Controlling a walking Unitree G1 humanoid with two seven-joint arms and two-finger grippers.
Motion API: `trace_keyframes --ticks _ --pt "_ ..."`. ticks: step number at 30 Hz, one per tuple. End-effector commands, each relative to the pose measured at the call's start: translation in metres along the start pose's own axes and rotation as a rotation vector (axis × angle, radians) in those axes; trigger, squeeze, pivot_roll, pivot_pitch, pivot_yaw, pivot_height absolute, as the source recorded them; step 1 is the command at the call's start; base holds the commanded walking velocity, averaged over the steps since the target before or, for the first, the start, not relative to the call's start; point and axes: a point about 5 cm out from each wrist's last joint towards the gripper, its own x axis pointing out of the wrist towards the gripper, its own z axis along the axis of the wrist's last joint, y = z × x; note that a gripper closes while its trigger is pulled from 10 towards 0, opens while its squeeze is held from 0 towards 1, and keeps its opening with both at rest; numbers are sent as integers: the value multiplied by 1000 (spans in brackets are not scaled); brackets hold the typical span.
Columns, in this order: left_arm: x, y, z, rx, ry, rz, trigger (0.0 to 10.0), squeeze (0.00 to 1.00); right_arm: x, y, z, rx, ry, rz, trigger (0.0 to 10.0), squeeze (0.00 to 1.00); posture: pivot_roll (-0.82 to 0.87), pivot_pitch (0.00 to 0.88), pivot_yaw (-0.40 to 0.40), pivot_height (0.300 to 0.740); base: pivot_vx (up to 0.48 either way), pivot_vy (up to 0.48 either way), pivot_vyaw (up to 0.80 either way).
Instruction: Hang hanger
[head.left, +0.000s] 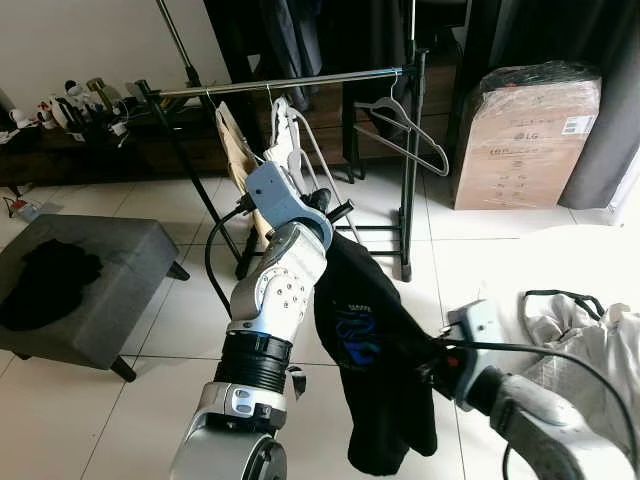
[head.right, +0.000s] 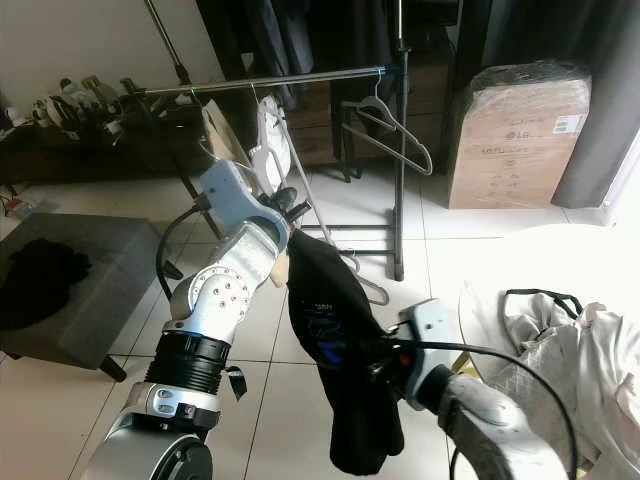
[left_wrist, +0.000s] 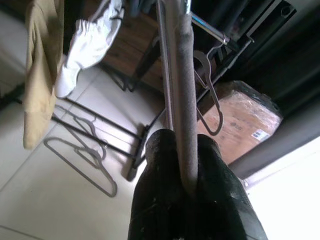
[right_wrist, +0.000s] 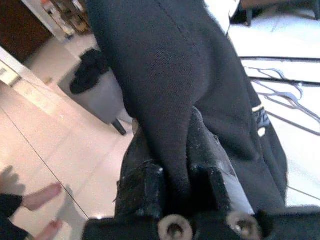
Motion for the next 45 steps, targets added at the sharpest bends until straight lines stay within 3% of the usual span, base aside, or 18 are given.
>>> trace_keyframes --ticks 1,5,9,10,15,17,19,21,23,25,26,27,28,32,35,36,40,45 --pt "2 -9 19 61 -89 -15 0 0 -8 12 13 -10 -88 95 0 0 -189 124 166 740 0 0 0" --pt "5 12 26 171 -133 55 0 0 -21 13 11 -29 -91 134 0 0 -188 127 163 740 0 0 0" --pt "6 25 29 218 -149 97 0 0 -28 13 11 -23 -109 152 0 0 -186 128 163 740 0 0 0" --pt "6 37 32 283 -170 126 0 0 -32 9 14 -7 -136 133 0 0 -187 129 162 740 0 0 0" --pt "7 59 38 382 -181 157 0 0 -36 0 19 39 -198 82 0 0 -189 129 161 740 0 0 0" --pt "7 69 37 483 -167 123 0 0 -36 -3 22 55 -234 60 0 0 -187 129 162 740 0 0 0" --pt "5 84 32 661 -110 47 0 0 -34 -6 31 81 -305 31 0 0 -185 127 161 740 0 0 0" --pt "1 99 28 760 -81 19 0 0 -32 -5 40 102 -365 23 0 0 -184 128 162 740 0 0 0" --pt "-11 122 17 892 -28 -87 0 0 -26 -2 51 127 -435 -8 0 0 -188 123 161 740 0 0 0" --pt "-20 134 7 935 24 -136 3922 0 -21 -3 55 135 -458 -63 0 0 -187 123 161 740 0 0 0" --pt "-26 143 0 931 51 -146 7569 0 -17 -5 55 160 -465 -108 0 0 -186 121 160 740 0 0 0" --pt "-30 148 -3 926 66 -149 7569 0 -14 -6 55 179 -469 -136 0 0 -186 121 160 740 0 0 0" --pt "-39 160 -12 916 106 -138 10000 0 -10 -10 56 200 -466 -210 0 0 -182 119 161 740 0 0 0" --pt "-64 185 -31 910 181 -116 10000 0 -14 -19 82 235 -593 -351 0 0 -185 116 159 740 0 0 0" --pt "-76 186 -41 925 210 -176 10000 0 -28 -33 108 214 -698 -445 0 0 -190 115 148 740 0 0 0" --pt "-83 182 -45 917 219 -232 10000 0 -37 -38 118 148 -720 -500 0 0 -192 111 144 740 0 0 0" --pt "-93 182 -45 918 192 -256 10000 0 -44 -42 112 -17 -645 -620 0 0 -204 104 141 740 0 0 0" --pt "-116 191 -40 957 145 -206 10000 0 -50 -31 89 -75 -572 -678 0 0 -198 97 141 740 0 0 0"
